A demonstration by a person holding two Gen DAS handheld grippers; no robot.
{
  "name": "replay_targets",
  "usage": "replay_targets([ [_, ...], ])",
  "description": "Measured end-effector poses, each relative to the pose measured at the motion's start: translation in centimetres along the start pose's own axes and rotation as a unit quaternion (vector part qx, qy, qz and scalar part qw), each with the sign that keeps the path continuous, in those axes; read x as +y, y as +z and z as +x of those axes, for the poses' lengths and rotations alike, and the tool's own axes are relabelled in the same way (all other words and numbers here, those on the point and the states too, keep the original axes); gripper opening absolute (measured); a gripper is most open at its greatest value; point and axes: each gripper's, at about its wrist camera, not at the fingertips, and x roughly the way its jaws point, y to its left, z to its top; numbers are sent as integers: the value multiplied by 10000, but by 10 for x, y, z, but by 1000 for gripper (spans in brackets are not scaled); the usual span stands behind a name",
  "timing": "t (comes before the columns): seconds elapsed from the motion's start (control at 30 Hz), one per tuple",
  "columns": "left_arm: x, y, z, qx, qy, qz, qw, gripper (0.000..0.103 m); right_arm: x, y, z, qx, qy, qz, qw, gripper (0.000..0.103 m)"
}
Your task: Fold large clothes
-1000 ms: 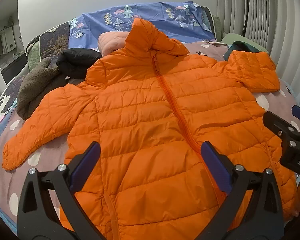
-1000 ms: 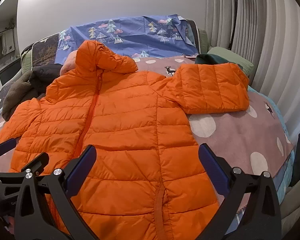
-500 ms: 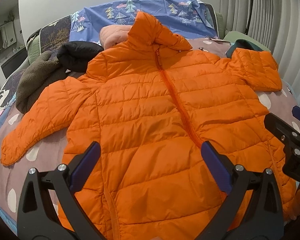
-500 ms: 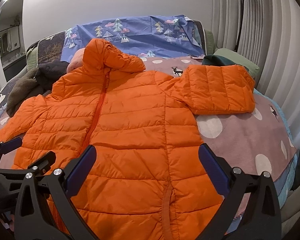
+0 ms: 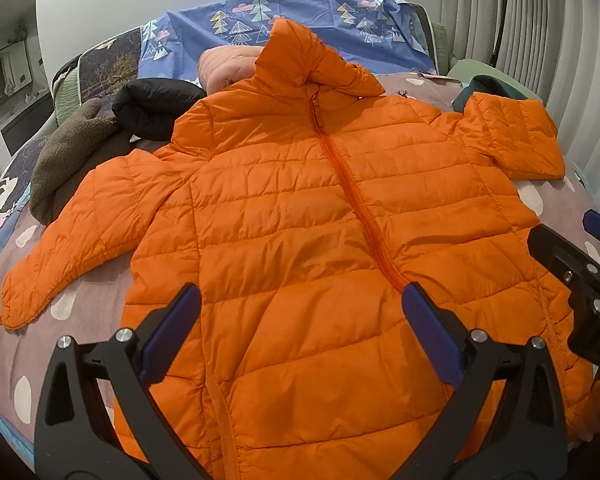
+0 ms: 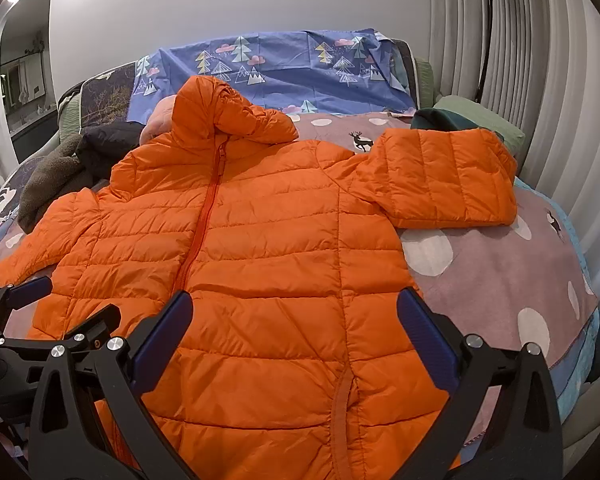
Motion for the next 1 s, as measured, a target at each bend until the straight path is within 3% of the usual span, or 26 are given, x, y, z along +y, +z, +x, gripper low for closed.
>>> replay_targets([
  [1.0,0,-1,-2,-16,27,-6,10000,101,1,0,0,-5,17,-8,10000,102],
])
